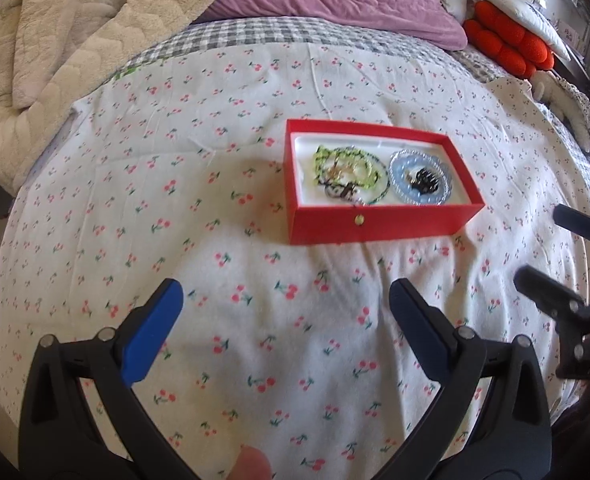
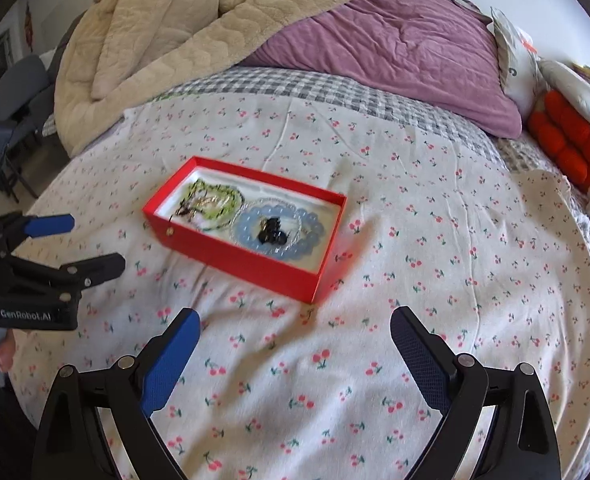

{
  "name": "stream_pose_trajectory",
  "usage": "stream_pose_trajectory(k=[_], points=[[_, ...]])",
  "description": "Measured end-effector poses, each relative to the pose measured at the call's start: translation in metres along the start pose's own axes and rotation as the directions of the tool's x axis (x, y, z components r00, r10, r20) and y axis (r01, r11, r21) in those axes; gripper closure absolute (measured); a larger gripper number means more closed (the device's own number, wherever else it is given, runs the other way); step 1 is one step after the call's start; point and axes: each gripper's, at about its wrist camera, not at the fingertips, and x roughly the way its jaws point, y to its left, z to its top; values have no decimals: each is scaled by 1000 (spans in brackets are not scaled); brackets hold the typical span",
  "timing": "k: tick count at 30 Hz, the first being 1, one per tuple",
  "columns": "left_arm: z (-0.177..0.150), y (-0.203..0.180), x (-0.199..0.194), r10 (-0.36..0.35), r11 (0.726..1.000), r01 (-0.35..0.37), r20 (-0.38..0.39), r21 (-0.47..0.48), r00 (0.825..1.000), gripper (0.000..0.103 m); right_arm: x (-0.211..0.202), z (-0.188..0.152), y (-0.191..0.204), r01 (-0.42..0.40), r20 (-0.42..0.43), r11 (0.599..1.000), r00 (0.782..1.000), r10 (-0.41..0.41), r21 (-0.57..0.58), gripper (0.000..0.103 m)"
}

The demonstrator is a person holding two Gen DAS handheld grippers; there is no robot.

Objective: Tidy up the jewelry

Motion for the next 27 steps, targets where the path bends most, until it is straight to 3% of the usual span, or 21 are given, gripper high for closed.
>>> stream_pose_trajectory(k=[7, 13, 27], points=[[-16, 1, -17, 2, 1000, -2, -9, -19, 1000, 1, -2, -20, 8, -36, -75, 997, 996, 41, 75, 0], [-26, 3, -28, 15, 1000, -15, -3, -13, 1000, 1, -12, -26, 20, -4, -68, 999, 998, 7, 38, 0], [-44, 7, -42, 54, 998, -53, 13, -29, 998, 1, -17, -30, 24, 28, -55, 995, 998, -22, 95, 0]])
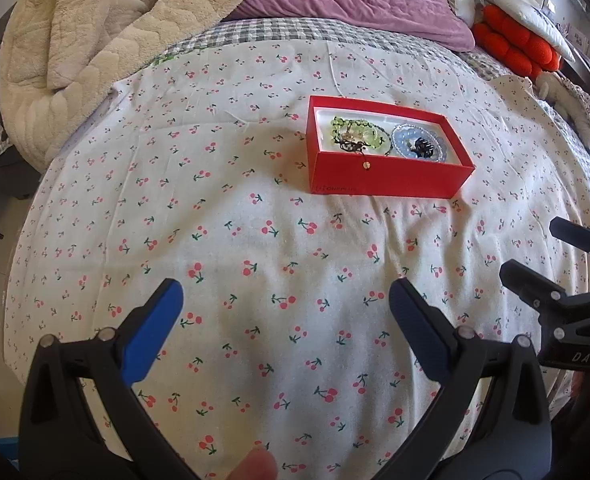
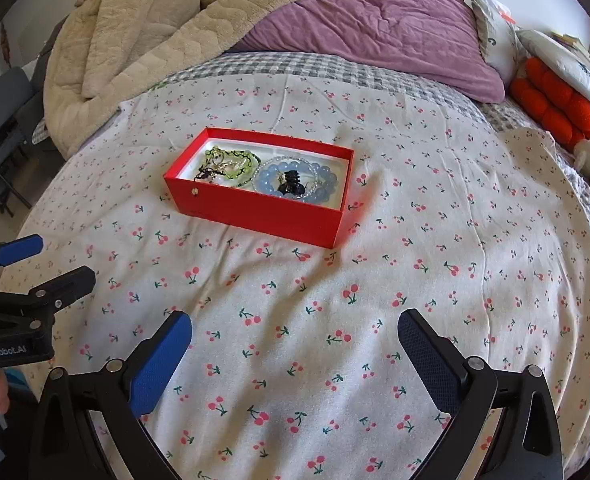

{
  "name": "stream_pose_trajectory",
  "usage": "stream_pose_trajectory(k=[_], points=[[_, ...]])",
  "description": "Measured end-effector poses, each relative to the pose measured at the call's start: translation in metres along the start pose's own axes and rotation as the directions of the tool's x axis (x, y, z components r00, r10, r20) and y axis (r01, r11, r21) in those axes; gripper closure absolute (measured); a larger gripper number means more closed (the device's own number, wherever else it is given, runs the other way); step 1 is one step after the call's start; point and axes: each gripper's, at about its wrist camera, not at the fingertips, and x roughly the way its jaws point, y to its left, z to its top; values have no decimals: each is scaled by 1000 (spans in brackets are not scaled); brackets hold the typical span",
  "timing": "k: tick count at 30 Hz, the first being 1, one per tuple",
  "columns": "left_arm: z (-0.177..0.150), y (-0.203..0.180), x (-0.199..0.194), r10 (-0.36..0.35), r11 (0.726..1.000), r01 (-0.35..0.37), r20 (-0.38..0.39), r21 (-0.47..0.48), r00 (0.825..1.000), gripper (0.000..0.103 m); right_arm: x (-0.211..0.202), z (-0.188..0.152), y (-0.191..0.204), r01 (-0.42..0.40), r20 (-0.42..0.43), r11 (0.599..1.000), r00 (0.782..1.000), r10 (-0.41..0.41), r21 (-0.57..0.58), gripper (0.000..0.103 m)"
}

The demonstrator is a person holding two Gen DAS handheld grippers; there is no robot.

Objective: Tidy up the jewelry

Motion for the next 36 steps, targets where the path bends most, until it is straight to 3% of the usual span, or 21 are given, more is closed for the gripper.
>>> stream_pose_trajectory(k=[36], points=[[3, -12, 3, -3, 1000, 3, -8, 2, 1000, 1, 12, 2, -2, 25, -8, 999, 1000, -25, 36, 0]])
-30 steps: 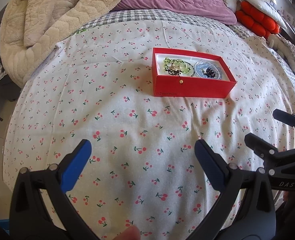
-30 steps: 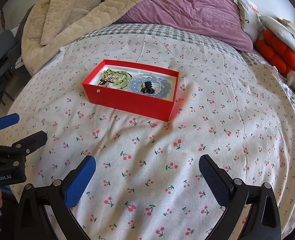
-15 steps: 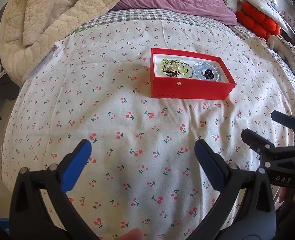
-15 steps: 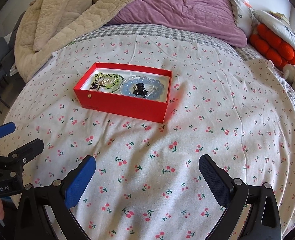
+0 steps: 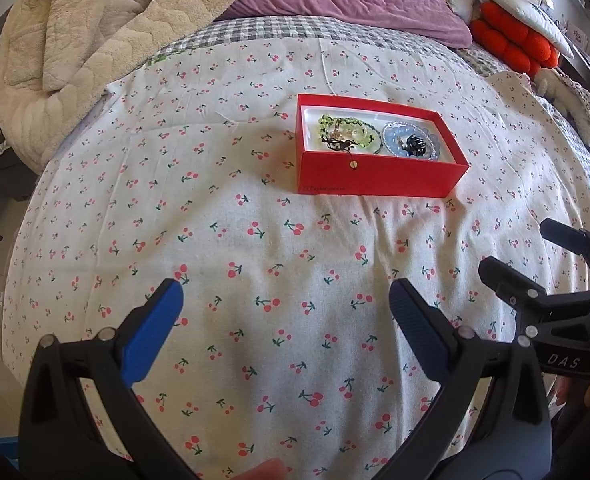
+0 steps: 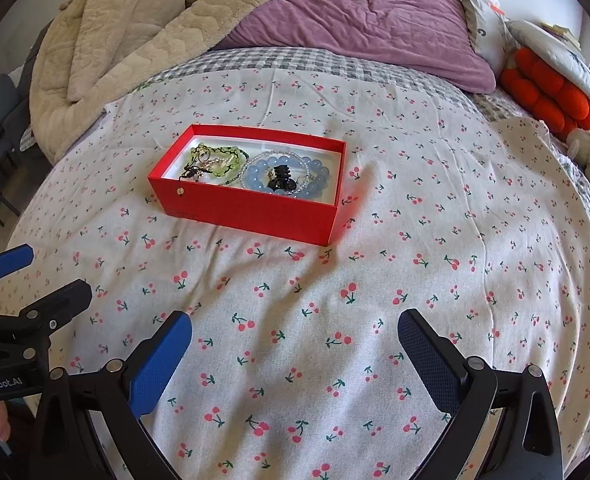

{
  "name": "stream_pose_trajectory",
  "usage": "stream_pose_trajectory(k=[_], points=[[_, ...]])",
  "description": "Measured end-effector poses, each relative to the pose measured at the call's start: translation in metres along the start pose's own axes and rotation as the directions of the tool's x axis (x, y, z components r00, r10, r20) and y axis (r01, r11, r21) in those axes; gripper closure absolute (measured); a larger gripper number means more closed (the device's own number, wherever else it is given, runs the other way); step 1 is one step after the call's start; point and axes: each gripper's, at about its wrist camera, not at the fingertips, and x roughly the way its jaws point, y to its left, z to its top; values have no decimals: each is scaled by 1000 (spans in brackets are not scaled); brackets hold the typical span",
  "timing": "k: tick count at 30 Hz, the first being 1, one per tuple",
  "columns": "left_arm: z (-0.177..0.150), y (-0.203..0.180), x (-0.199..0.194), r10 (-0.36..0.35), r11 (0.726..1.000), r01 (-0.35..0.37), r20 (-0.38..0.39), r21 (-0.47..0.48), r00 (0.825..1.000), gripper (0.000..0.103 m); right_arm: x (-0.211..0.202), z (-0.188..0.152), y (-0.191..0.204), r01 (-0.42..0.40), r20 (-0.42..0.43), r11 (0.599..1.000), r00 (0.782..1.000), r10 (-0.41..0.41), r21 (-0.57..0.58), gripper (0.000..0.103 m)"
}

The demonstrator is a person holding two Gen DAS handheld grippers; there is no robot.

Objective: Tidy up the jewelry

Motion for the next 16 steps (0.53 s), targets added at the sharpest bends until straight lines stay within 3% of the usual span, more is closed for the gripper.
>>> stream_pose_trajectory(k=[16], points=[[-8, -6, 10, -16, 1000, 16, -14, 23, 1000, 1, 1, -1, -2, 8, 4, 1000, 1000, -8, -5, 0]])
